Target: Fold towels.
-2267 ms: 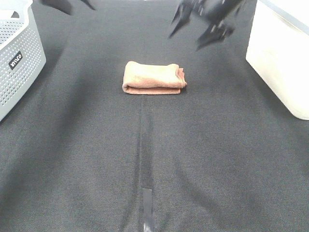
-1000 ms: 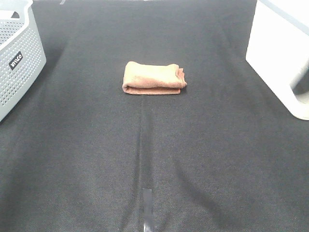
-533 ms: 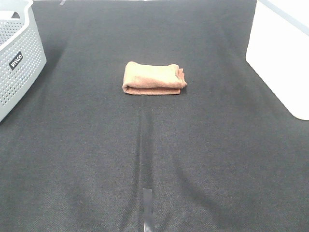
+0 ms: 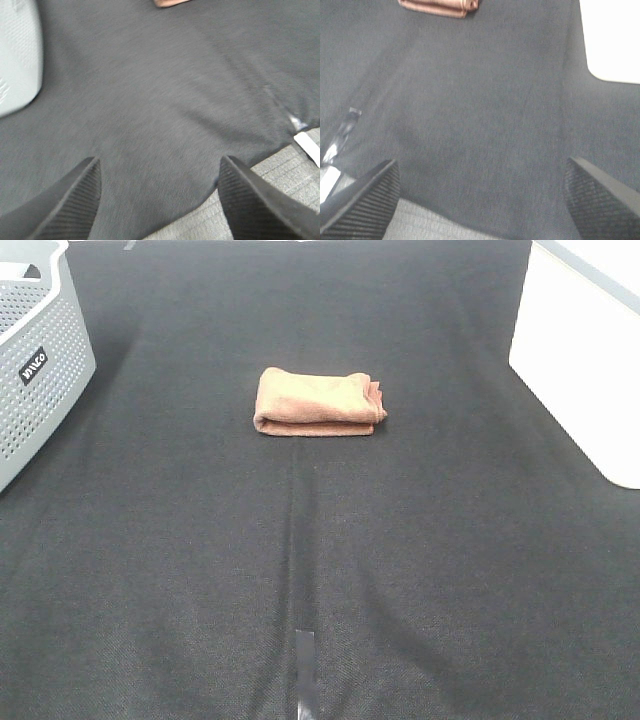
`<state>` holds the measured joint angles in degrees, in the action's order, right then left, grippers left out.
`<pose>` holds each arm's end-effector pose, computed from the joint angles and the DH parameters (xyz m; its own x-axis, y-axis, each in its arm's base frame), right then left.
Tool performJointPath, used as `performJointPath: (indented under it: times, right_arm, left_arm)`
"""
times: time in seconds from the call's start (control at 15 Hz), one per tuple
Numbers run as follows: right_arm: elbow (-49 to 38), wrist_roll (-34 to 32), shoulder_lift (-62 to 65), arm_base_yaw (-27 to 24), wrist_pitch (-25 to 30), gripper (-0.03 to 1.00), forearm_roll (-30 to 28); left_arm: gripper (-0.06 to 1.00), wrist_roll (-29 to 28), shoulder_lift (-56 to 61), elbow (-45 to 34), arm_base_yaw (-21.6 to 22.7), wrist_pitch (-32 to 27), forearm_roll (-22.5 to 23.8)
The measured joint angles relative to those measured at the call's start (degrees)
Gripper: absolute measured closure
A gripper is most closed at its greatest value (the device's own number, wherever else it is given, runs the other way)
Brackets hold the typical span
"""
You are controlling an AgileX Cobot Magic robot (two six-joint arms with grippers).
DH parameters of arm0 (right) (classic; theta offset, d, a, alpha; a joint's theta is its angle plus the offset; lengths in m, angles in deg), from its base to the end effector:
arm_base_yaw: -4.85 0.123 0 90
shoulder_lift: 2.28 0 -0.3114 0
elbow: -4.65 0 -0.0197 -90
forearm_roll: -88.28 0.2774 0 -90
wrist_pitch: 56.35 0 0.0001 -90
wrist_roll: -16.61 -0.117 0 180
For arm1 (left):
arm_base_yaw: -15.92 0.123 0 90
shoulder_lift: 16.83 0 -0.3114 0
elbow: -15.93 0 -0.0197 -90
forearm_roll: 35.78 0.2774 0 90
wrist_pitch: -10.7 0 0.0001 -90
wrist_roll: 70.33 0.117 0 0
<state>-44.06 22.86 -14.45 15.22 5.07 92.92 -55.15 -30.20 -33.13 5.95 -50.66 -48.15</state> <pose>0.0251 0.0130 0.2785 -0.5064 -0.1639 -0.8466 -0.2749 0.9612 -0.0216 0.0256 -0.0269 0.2778 -0.4808 0.2436 -0.8423 0.4069 0.9129 0.0318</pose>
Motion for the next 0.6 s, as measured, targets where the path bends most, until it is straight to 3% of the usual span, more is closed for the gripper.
performJointPath:
  times: [0.6]
  right_arm:
    - [0.0,0.0,0.0,0.0,0.0,0.13,0.0]
  left_arm:
    - [0.30,0.2,0.0,-0.1,0.0,0.4,-0.1]
